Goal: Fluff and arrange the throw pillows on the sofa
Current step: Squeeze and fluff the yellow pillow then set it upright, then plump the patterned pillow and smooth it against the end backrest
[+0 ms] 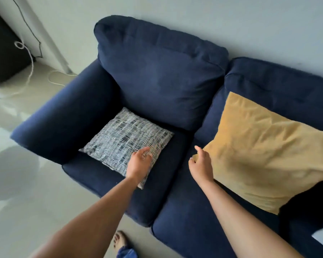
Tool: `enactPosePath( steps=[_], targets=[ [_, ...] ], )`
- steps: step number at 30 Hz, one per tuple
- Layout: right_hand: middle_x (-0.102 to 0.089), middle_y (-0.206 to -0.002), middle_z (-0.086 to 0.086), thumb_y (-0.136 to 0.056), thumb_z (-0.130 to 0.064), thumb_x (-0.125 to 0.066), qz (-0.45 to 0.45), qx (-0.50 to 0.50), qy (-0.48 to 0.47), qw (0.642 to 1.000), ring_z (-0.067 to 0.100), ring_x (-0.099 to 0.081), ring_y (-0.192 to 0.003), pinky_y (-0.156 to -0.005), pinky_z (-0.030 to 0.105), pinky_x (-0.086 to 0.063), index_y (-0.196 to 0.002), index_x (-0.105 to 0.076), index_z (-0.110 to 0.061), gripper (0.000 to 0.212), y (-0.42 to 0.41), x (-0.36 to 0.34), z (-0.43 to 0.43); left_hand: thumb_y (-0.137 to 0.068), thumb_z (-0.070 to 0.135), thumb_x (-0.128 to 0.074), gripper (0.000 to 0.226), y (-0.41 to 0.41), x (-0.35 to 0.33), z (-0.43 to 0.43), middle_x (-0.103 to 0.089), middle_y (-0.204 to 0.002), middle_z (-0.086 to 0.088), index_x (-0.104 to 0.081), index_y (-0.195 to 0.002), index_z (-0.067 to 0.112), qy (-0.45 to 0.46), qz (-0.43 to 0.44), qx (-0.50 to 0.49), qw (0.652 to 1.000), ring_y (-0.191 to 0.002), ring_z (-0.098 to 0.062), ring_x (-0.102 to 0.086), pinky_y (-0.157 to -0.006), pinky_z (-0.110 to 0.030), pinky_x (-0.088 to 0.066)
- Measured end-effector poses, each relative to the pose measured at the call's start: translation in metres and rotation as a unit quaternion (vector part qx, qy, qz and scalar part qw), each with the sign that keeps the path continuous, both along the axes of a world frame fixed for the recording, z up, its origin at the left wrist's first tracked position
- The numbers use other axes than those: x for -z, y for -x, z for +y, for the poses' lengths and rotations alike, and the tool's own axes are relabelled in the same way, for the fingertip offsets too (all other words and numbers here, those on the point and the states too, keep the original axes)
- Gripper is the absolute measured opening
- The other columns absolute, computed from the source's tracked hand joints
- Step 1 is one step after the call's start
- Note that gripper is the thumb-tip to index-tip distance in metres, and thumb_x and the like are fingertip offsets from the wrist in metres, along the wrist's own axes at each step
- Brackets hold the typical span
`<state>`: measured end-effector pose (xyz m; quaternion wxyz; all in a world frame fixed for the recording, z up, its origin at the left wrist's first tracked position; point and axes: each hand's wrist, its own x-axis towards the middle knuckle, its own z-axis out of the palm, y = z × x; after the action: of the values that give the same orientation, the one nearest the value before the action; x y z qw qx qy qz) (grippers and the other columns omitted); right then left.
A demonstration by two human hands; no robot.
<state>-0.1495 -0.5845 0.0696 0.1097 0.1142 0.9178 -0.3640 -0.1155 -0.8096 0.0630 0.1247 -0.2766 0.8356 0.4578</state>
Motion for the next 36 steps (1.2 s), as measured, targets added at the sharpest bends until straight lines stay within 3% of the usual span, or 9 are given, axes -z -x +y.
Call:
enactPosePath(
  steps=[2, 7, 11, 14, 18, 22, 27, 30, 36],
  targets=[
    [-0.051, -0.135, 0.012, -0.091, -0.014, -0.056, -0.018, -0.04, -0.005, 0.999, 0.03, -0.048, -0.126, -0.105, 0.039, -0.039, -0.142, -0.046, -0.017, 0.052, -0.006, 0.003, -0.051, -0.095, 0.04, -0.056, 0.036, -0.019, -0.001, -0.056, -0.067, -0.117, -0.004, -0.059, -0.131, 0.039, 0.003, -0.013, -0.022, 1.0, -0.049, -0.004, -0.056, -0.057, -0.024, -0.045],
    [-0.044, -0.144, 0.006, -0.095, -0.023, -0.053, -0.062, -0.112, -0.018, 0.992, 0.025, -0.043, -0.132, -0.103, 0.042, -0.043, -0.145, -0.042, -0.025, 0.051, -0.01, -0.002, -0.151, -0.095, 0.039, -0.058, 0.042, -0.052, -0.003, -0.174, -0.065, -0.125, -0.003, -0.058, -0.136, 0.031, 0.025, -0.033, -0.067, 0.997, -0.091, -0.015, -0.064, -0.082, -0.028, -0.048],
    [-0.042, -0.148, 0.006, -0.096, -0.026, -0.051, -0.077, -0.11, 0.0, 0.991, 0.024, -0.044, -0.134, -0.1, 0.038, -0.044, -0.146, -0.04, -0.024, 0.051, 0.001, -0.004, -0.201, -0.095, 0.039, -0.058, 0.05, -0.052, 0.001, -0.225, -0.058, -0.135, -0.008, -0.051, -0.143, 0.029, 0.033, -0.05, -0.079, 0.995, -0.11, -0.022, -0.062, -0.095, -0.034, -0.048],
    [-0.041, -0.15, 0.009, -0.098, -0.03, -0.05, -0.096, -0.085, 0.003, 0.992, 0.026, -0.049, -0.13, -0.094, 0.034, -0.045, -0.147, -0.039, -0.022, 0.051, 0.012, 0.003, -0.219, -0.095, 0.045, -0.055, 0.053, -0.039, 0.005, -0.239, -0.051, -0.143, -0.007, -0.047, -0.145, 0.031, 0.047, -0.059, -0.066, 0.995, -0.123, -0.024, -0.056, -0.105, -0.042, -0.044],
    [-0.041, -0.15, 0.01, -0.098, -0.032, -0.048, -0.116, -0.064, -0.022, 0.991, 0.028, -0.05, -0.13, -0.099, 0.044, -0.048, -0.147, -0.039, -0.021, 0.051, 0.035, 0.024, -0.227, -0.095, 0.049, -0.053, 0.055, -0.008, 0.012, -0.246, -0.043, -0.15, -0.008, -0.042, -0.148, 0.036, 0.056, -0.074, -0.042, 0.995, -0.127, -0.027, -0.053, -0.108, -0.046, -0.04],
    [-0.039, -0.149, 0.012, -0.099, -0.036, -0.046, -0.144, -0.025, -0.038, 0.989, 0.031, -0.053, -0.124, -0.093, 0.045, -0.052, -0.148, -0.036, -0.024, 0.051, 0.06, 0.058, -0.234, -0.095, 0.052, -0.051, 0.06, 0.036, 0.031, -0.246, -0.04, -0.153, -0.007, -0.036, -0.151, 0.038, 0.087, -0.098, 0.0, 0.991, -0.131, -0.028, -0.049, -0.111, -0.047, -0.036],
    [-0.039, -0.149, 0.016, -0.1, -0.039, -0.042, -0.143, 0.053, -0.072, 0.986, 0.035, -0.047, -0.129, -0.103, 0.054, -0.041, -0.149, -0.034, -0.022, 0.052, 0.091, 0.103, -0.24, -0.094, 0.062, -0.047, 0.067, 0.095, 0.066, -0.248, -0.034, -0.158, -0.006, -0.027, -0.154, 0.042, 0.117, -0.132, 0.04, 0.983, -0.138, -0.029, -0.04, -0.115, -0.05, -0.026],
    [-0.031, -0.153, 0.02, -0.101, -0.042, -0.041, -0.162, 0.124, -0.078, 0.976, 0.039, -0.042, -0.132, -0.104, 0.057, -0.036, -0.152, -0.024, -0.022, 0.058, 0.103, 0.123, -0.242, -0.092, 0.069, -0.042, 0.072, 0.13, 0.087, -0.251, -0.024, -0.163, -0.008, -0.02, -0.155, 0.046, 0.13, -0.144, 0.063, 0.979, -0.144, -0.03, -0.033, -0.119, -0.051, -0.02],
    [-0.025, -0.156, 0.024, -0.094, -0.062, -0.042, -0.206, 0.187, -0.012, 0.96, 0.045, -0.047, -0.128, -0.1, 0.064, -0.041, -0.156, 0.001, -0.024, 0.085, 0.115, 0.156, -0.242, -0.082, 0.084, -0.039, 0.086, 0.181, 0.122, -0.255, -0.012, -0.166, -0.013, -0.002, -0.153, 0.054, 0.111, -0.18, 0.11, 0.971, -0.153, -0.028, -0.01, -0.121, -0.055, -0.008]
  ],
)
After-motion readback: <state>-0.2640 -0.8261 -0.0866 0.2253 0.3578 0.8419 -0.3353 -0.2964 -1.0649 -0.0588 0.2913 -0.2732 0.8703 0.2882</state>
